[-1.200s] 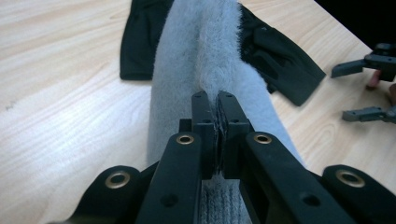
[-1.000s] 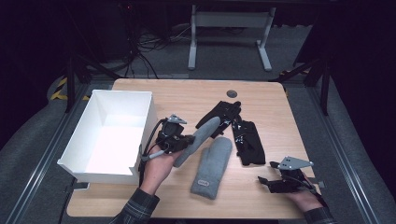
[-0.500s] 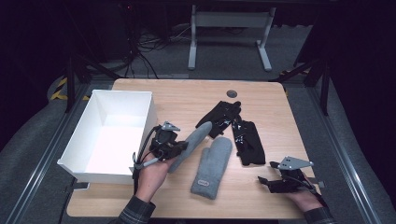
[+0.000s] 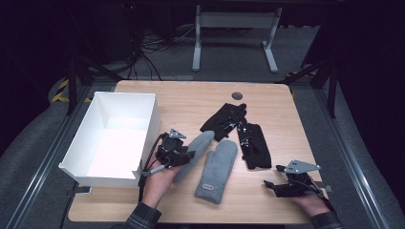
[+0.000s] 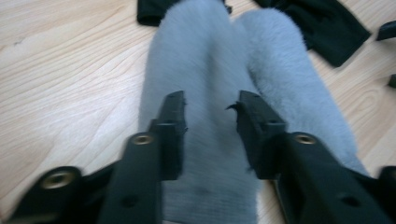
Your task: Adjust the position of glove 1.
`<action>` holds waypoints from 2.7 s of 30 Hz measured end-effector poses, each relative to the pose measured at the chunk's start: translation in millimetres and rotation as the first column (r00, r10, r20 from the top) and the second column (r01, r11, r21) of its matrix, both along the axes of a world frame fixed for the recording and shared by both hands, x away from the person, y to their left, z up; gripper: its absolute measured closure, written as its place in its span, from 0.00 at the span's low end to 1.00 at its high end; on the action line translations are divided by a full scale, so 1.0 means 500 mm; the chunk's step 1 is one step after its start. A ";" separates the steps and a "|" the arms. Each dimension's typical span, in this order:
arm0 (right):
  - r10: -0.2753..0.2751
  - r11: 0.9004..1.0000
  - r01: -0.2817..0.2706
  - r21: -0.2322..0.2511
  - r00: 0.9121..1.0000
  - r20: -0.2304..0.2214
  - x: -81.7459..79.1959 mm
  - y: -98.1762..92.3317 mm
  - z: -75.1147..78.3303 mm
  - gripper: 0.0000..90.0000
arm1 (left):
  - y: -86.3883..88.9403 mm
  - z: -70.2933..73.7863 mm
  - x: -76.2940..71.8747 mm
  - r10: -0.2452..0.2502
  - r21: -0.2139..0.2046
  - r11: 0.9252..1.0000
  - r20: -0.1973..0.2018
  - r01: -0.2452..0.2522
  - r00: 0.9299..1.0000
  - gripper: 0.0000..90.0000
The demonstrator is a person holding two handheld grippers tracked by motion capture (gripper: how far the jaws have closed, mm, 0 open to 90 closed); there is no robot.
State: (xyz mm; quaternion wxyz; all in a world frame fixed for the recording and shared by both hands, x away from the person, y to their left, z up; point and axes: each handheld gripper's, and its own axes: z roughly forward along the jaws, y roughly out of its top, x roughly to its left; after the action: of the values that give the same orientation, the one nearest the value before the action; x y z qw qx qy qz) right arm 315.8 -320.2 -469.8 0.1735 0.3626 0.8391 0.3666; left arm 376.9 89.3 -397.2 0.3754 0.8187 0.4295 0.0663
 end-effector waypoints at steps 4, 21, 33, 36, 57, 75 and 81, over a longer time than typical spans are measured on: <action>0.000 1.000 0.000 0.000 1.000 0.000 0.000 0.000 0.000 0.24 | -0.001 -0.002 0.018 0.018 0.023 1.000 0.013 -0.018 1.000 0.61; 0.000 1.000 0.000 0.001 1.000 0.000 0.000 0.000 0.000 0.24 | 0.005 -0.113 0.073 0.019 0.030 0.999 -0.114 -0.016 0.993 0.75; 0.102 0.995 -0.102 0.019 0.995 0.015 -0.010 0.038 0.039 0.92 | 0.010 -0.062 0.054 0.043 0.022 0.999 -0.041 -0.042 0.998 0.97; 0.149 0.988 -0.149 0.031 0.989 0.002 -0.003 0.064 0.042 0.98 | 0.013 -0.048 0.051 0.050 0.020 0.999 -0.028 -0.049 0.998 0.97; 0.347 0.937 -0.345 0.049 0.937 -0.037 0.044 0.253 0.026 1.00 | -0.019 0.005 0.022 -0.053 -0.034 0.998 -0.004 0.053 0.999 0.97; 0.352 0.936 -0.351 0.036 0.936 -0.028 0.068 0.296 0.017 1.00 | -0.123 0.013 0.004 -0.192 -0.028 0.981 -0.018 0.191 0.981 0.97; 0.348 0.937 -0.346 0.039 0.937 -0.029 0.069 0.293 0.016 1.00 | -0.135 0.009 0.002 -0.244 -0.083 0.967 -0.014 0.243 0.970 0.89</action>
State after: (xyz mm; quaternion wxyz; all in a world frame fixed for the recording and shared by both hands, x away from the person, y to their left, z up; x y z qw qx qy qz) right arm 350.5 -173.7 -461.6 0.0853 0.2182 0.8865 0.3990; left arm 377.7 21.7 -392.9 0.4082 0.8501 0.3325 -0.0076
